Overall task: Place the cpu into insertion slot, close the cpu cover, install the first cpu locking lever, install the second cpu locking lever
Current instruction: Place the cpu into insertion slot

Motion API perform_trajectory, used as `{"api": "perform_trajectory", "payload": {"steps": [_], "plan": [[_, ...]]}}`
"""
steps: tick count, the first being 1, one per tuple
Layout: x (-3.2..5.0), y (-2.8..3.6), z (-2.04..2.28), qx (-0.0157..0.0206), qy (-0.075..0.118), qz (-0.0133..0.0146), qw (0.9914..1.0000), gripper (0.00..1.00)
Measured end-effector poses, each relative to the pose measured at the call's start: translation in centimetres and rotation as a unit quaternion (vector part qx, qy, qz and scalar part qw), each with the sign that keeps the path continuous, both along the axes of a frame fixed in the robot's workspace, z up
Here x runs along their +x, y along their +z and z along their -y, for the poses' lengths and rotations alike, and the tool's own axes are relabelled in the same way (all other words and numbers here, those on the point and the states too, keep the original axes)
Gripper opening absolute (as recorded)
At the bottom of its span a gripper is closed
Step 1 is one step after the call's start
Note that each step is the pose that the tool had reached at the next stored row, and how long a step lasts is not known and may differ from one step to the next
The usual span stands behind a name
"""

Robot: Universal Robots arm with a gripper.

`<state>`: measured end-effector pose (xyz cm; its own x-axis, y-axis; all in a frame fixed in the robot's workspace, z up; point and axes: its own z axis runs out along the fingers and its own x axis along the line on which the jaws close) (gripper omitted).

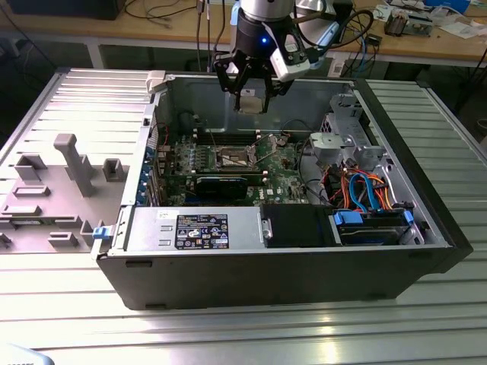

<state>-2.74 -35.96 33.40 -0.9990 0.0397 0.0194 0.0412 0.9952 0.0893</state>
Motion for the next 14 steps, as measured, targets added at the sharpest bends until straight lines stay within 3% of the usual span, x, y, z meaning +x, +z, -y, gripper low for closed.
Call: {"api": "perform_trajectory", "payload": {"steps": [14], "plan": [[0.00, -0.08, 0.00, 0.0000, -0.031, 0.0000, 0.99952, 0.55]]}}
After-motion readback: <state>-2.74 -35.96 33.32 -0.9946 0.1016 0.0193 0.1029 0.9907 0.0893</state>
